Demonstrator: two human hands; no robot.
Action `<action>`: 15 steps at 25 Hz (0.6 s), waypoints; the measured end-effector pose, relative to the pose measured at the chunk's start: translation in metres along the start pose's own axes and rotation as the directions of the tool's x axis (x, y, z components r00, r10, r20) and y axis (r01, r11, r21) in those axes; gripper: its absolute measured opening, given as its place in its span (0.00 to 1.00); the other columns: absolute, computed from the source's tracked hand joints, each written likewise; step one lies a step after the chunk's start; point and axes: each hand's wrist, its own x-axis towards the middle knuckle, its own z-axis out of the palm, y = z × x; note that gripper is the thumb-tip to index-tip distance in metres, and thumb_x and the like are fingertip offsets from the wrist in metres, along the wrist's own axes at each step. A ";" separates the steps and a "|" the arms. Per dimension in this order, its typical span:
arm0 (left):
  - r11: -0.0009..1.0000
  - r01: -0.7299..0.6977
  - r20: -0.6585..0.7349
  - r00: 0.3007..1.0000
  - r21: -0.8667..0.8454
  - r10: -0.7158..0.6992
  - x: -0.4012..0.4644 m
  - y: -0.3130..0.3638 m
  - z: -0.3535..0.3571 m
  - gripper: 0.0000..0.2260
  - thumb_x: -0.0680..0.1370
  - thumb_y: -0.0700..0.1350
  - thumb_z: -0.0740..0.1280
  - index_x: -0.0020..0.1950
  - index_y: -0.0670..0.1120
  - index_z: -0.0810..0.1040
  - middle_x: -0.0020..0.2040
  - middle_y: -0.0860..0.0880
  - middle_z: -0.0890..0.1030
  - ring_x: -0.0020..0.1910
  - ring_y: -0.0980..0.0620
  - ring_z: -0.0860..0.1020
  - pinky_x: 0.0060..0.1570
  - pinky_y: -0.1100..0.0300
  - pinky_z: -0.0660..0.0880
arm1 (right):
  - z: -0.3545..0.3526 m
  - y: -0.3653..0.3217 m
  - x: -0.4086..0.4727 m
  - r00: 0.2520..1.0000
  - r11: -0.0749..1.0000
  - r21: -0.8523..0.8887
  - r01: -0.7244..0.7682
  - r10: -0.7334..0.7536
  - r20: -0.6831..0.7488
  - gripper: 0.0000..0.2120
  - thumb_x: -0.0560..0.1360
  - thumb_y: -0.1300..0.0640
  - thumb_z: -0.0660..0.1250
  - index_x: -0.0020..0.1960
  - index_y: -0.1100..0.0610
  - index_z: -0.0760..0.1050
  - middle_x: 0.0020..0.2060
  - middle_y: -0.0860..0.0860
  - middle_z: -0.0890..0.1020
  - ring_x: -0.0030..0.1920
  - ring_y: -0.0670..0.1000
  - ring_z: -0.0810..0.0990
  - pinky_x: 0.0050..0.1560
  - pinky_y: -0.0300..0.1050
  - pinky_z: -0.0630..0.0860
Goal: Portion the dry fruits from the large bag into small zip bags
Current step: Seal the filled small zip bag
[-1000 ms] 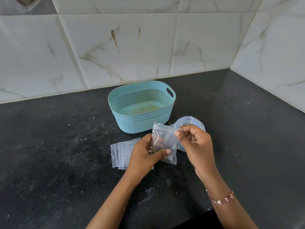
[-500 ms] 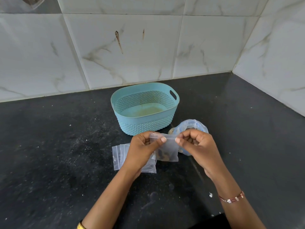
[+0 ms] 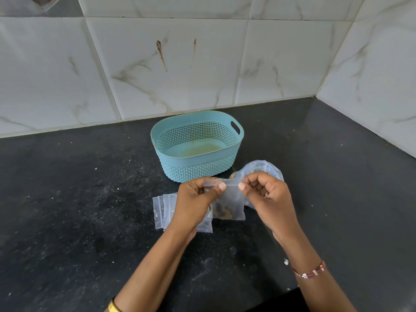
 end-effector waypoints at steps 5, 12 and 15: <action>1.000 0.023 0.066 0.998 -0.009 -0.022 -0.004 0.000 -0.001 0.04 0.69 0.38 0.72 0.38 0.46 0.83 0.37 0.48 0.85 0.40 0.49 0.80 0.43 0.59 0.76 | 0.002 -0.002 -0.005 0.999 0.998 -0.044 0.044 -0.043 0.029 0.10 0.72 0.63 0.69 0.39 0.48 0.76 0.35 0.44 0.79 0.38 0.40 0.76 0.39 0.34 0.73; 0.994 0.061 0.144 0.988 -0.090 -0.047 -0.008 0.001 -0.011 0.04 0.68 0.43 0.69 0.42 0.45 0.79 0.34 0.52 0.83 0.38 0.56 0.81 0.44 0.65 0.77 | 0.005 -0.001 -0.006 0.998 0.996 -0.073 0.057 -0.058 -0.003 0.14 0.73 0.64 0.67 0.39 0.45 0.73 0.37 0.41 0.78 0.41 0.40 0.76 0.42 0.32 0.72; 0.999 0.035 0.116 0.993 -0.037 -0.031 -0.006 0.000 -0.017 0.05 0.73 0.36 0.67 0.39 0.45 0.78 0.33 0.54 0.82 0.38 0.58 0.80 0.46 0.66 0.77 | 0.002 -0.001 -0.005 1.000 0.998 -0.054 0.025 -0.024 0.008 0.11 0.73 0.62 0.67 0.39 0.46 0.74 0.38 0.42 0.79 0.41 0.43 0.77 0.41 0.32 0.73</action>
